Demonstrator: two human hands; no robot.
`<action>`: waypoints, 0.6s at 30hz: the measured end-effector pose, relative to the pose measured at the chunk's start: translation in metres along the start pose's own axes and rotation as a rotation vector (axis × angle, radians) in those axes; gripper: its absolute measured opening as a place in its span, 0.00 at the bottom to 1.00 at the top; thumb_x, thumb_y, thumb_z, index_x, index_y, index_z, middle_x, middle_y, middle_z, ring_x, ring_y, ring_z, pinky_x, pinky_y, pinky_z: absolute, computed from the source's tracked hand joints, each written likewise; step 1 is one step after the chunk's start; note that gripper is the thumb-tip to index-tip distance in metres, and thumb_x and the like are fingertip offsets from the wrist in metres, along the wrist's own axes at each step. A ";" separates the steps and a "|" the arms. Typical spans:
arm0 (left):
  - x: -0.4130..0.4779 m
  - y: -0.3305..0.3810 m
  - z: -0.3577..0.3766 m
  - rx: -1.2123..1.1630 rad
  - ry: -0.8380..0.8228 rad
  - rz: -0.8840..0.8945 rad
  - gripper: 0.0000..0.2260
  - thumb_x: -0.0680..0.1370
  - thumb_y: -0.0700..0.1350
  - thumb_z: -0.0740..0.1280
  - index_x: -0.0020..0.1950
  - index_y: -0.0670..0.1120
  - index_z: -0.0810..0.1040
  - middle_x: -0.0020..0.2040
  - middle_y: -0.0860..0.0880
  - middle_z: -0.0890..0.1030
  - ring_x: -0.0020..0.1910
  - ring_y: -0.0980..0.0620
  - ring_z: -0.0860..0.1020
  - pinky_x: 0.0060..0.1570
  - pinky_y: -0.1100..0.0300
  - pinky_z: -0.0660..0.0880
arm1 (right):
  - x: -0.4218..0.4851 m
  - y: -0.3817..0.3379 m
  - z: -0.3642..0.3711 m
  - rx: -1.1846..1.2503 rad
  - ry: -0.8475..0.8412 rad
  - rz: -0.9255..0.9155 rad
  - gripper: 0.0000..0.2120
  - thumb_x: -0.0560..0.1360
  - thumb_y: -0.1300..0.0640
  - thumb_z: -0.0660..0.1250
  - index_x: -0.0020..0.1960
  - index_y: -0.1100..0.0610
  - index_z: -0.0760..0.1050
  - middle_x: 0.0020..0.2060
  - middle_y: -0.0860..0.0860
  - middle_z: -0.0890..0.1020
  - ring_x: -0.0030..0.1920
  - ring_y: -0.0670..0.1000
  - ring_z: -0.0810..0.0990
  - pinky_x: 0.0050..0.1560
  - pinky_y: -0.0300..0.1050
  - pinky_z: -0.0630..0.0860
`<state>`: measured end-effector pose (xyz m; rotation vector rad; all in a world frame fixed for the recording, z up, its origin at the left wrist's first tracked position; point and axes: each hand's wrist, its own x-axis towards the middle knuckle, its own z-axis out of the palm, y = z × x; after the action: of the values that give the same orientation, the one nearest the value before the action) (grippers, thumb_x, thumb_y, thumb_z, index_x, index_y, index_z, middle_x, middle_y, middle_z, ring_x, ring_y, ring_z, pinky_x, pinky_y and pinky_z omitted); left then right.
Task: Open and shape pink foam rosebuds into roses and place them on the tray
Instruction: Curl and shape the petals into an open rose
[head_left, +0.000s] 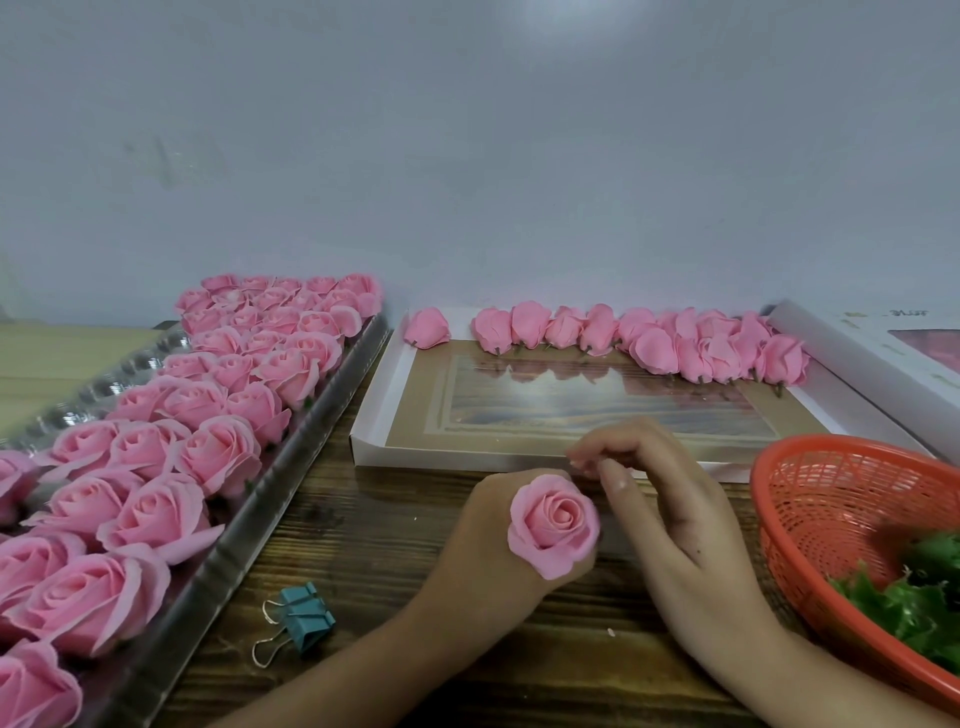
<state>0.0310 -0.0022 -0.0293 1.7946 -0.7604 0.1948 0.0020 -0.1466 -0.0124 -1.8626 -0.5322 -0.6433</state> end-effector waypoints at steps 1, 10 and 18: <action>0.000 0.002 0.000 0.006 -0.015 0.006 0.09 0.67 0.46 0.70 0.32 0.59 0.74 0.32 0.63 0.76 0.35 0.60 0.76 0.38 0.73 0.70 | 0.000 0.001 0.000 0.004 -0.002 0.012 0.08 0.79 0.55 0.58 0.48 0.52 0.76 0.43 0.46 0.79 0.48 0.50 0.79 0.48 0.37 0.74; -0.001 0.005 -0.004 0.069 -0.023 -0.002 0.14 0.70 0.42 0.73 0.36 0.59 0.73 0.34 0.68 0.76 0.38 0.62 0.76 0.39 0.74 0.70 | 0.001 0.003 0.000 -0.034 -0.078 0.021 0.13 0.77 0.51 0.63 0.37 0.57 0.73 0.34 0.51 0.74 0.38 0.51 0.73 0.40 0.39 0.68; 0.001 0.008 -0.002 0.100 -0.023 0.016 0.14 0.69 0.44 0.72 0.36 0.61 0.71 0.34 0.69 0.76 0.38 0.64 0.76 0.38 0.75 0.70 | 0.001 0.005 0.001 -0.070 -0.069 0.013 0.13 0.77 0.50 0.62 0.37 0.56 0.72 0.34 0.52 0.73 0.38 0.51 0.73 0.39 0.42 0.68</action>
<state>0.0275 -0.0019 -0.0222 1.8888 -0.7933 0.2270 0.0063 -0.1472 -0.0152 -1.9583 -0.5485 -0.5973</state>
